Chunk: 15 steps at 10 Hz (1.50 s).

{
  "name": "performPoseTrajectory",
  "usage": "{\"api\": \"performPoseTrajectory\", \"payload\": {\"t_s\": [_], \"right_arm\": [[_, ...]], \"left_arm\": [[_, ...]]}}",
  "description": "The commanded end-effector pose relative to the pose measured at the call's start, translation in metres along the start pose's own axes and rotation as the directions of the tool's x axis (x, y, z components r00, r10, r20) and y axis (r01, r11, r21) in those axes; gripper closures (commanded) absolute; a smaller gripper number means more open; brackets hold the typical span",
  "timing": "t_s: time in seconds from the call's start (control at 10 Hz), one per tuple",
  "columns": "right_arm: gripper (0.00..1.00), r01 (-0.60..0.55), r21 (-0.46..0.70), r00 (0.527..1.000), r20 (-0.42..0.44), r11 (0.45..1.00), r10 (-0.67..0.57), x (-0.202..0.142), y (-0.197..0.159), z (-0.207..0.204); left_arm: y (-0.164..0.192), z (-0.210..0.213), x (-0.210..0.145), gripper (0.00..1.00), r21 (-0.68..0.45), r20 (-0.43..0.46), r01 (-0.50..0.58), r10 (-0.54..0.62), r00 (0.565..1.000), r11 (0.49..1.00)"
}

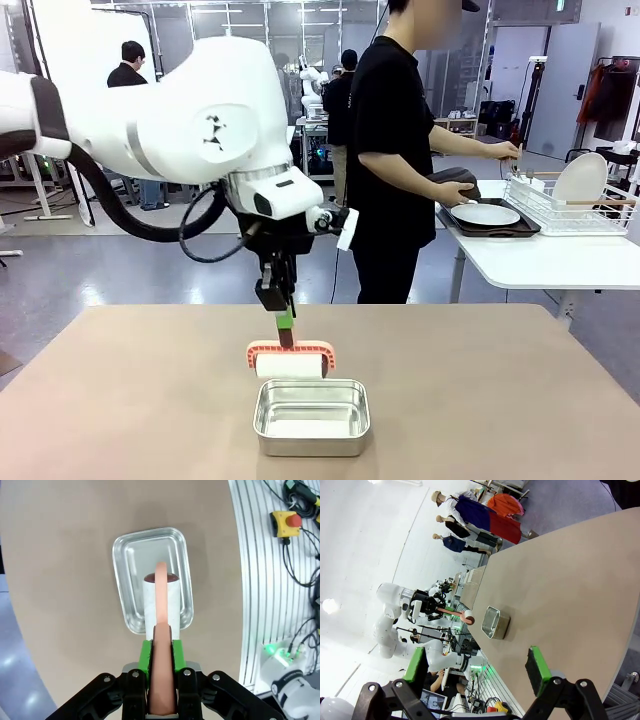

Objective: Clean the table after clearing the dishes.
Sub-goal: Place the Lint Roller back on top of the Airtight Container.

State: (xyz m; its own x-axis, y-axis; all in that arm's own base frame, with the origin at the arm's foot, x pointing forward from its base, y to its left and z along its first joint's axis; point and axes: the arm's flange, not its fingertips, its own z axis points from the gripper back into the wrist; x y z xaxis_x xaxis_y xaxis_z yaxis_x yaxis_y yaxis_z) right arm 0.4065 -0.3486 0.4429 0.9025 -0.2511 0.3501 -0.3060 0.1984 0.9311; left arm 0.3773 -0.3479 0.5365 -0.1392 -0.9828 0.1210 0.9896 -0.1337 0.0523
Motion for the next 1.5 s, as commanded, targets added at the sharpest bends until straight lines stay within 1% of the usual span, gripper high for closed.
{"api": "performPoseTrajectory", "payload": {"t_s": [0.0,0.1,0.2,0.4,0.6,0.7,1.1,1.3,1.4], "right_arm": [[0.0,-0.01,-0.01,1.0,-0.001,1.0,0.01,-0.004,0.003,-0.002],[0.0,-0.01,-0.01,1.0,-0.001,1.0,0.01,-0.004,0.003,-0.002],[0.0,-0.01,-0.01,1.0,-0.001,1.0,0.01,-0.004,0.003,-0.002],[0.0,-0.01,-0.01,1.0,-0.001,1.0,0.01,-0.004,0.003,-0.002],[0.0,-0.01,-0.01,1.0,-0.001,1.0,0.01,-0.004,0.003,-0.002],[0.0,-0.01,-0.01,1.0,-0.001,1.0,0.01,-0.004,0.003,-0.002],[0.0,-0.01,-0.01,1.0,-0.001,1.0,0.01,-0.004,0.003,-0.002],[0.0,-0.01,-0.01,1.0,-0.001,1.0,0.01,-0.004,0.003,-0.002],[0.0,-0.01,-0.01,1.0,-0.001,1.0,0.01,-0.004,0.003,-0.002]], "left_arm": [[0.007,-0.007,0.014,0.79,0.013,0.004,-0.039,0.039,0.999,0.999],[0.015,-0.015,0.016,0.79,0.02,-0.007,-0.045,0.045,0.999,0.999],[0.024,-0.023,0.021,0.79,0.008,0.003,-0.071,0.071,0.997,0.997],[0.034,-0.045,0.026,0.79,0.038,-0.04,-0.081,0.082,0.996,0.996],[0.051,-0.064,0.024,0.79,0.042,-0.042,-0.098,0.1,0.994,0.994],[0.054,-0.073,0.023,0.79,0.026,-0.053,-0.093,0.094,0.994,0.995],[0.064,-0.1,0.026,0.79,-0.035,-0.116,-0.154,0.149,0.982,0.987],[0.067,-0.111,0.025,0.79,-0.016,-0.12,-0.135,0.132,0.984,0.991],[0.069,-0.115,0.025,0.79,-0.009,-0.117,-0.145,0.143,0.983,0.989]]}}
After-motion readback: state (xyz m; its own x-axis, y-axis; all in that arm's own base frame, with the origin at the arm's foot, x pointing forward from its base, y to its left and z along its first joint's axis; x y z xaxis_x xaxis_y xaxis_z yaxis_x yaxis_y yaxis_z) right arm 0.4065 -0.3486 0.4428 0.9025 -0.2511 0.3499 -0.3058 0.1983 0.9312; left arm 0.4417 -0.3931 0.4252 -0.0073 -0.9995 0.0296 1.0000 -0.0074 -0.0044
